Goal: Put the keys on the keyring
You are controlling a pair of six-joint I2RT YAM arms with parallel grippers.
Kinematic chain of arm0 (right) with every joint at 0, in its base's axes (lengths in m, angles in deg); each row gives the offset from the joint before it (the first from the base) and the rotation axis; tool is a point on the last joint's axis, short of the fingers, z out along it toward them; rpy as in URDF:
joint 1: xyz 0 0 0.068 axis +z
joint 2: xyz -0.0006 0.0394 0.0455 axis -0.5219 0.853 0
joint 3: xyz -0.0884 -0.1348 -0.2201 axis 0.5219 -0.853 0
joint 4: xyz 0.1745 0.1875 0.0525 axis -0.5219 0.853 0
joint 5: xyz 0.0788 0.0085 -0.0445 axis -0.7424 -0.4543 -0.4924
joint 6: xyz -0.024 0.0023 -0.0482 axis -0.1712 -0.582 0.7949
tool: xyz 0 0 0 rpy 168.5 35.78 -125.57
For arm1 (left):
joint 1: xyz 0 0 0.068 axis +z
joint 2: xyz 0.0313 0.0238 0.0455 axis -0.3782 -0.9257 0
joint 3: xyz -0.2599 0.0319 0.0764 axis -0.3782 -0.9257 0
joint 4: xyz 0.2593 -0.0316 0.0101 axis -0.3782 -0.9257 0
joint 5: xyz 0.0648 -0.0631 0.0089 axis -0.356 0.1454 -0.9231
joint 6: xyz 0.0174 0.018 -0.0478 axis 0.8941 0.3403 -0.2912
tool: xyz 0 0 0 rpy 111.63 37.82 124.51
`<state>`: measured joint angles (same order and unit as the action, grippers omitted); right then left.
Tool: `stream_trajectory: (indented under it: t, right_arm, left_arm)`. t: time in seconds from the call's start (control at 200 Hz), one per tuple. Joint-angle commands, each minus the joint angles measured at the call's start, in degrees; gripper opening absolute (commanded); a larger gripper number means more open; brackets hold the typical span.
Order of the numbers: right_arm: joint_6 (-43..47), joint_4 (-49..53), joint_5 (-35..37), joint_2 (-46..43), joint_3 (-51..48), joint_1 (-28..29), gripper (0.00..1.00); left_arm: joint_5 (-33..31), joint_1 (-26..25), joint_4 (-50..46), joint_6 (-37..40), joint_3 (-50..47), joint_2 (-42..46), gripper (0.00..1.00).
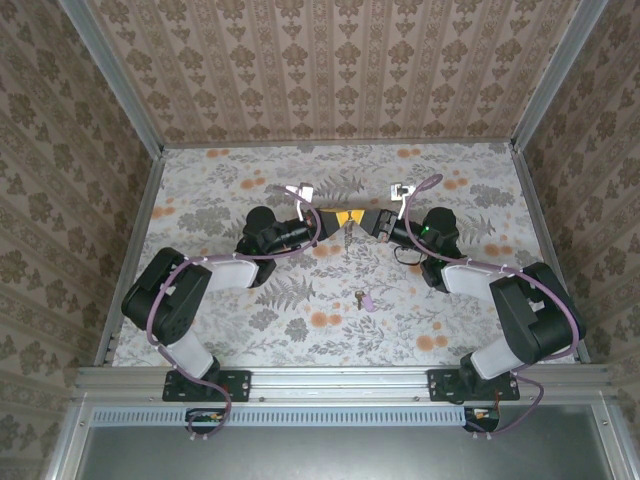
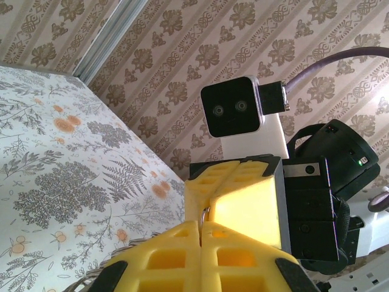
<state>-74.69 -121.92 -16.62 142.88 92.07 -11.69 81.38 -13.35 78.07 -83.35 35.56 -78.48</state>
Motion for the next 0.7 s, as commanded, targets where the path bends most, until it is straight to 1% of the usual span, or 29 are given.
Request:
stream_trajectory:
  t: [0.0, 0.125, 0.165, 0.24, 0.37, 0.435, 0.52, 0.54, 0.695]
  right_arm:
    - [-0.32, -2.39, 0.53, 0.8, 1.95, 0.36, 0.0]
    - [-0.04, -1.31, 0.49, 0.59, 2.19, 0.36, 0.0]
    - [0.33, -0.25, 0.76, 0.32, 2.21, 0.36, 0.07]
    - [1.11, 1.8, 1.51, -0.45, 2.06, 0.29, 0.29]
    - [2.53, 5.3, 2.52, -2.85, 1.06, -0.42, 0.52]
    - [3.08, 7.25, 3.3, -4.56, 0.3, -1.14, 0.61]
    - [3.69, 10.48, 4.05, -6.32, -0.93, -2.08, 0.66]
    - [4.06, 11.47, 4.28, -8.5, -1.3, -2.26, 0.67]
    - [7.42, 22.25, 7.56, -14.83, -3.72, -3.33, 0.69]
  left_arm:
    - [2.37, -0.76, 2.78, 0.19, 2.09, -0.98, 0.0]
    - [2.8, -0.9, 3.02, 0.32, 2.16, -1.15, 0.0]
    - [2.68, -0.99, 3.04, 0.57, 2.06, -1.03, 0.0]
    - [1.73, -0.91, 2.96, 1.02, 1.43, -0.77, 0.0]
    - [0.15, -0.47, 2.96, 2.06, -0.02, -0.08, 0.0]
    - [-0.45, 0.08, 2.72, 2.39, -0.85, 0.33, 0.0]
    - [-1.05, 1.04, 2.8, 2.7, -2.08, 0.94, 0.0]
    - [-1.05, 1.32, 2.85, 2.75, -2.43, 1.08, 0.0]
    - [-0.53, 3.15, 2.19, 3.9, -4.33, 3.19, 0.0]
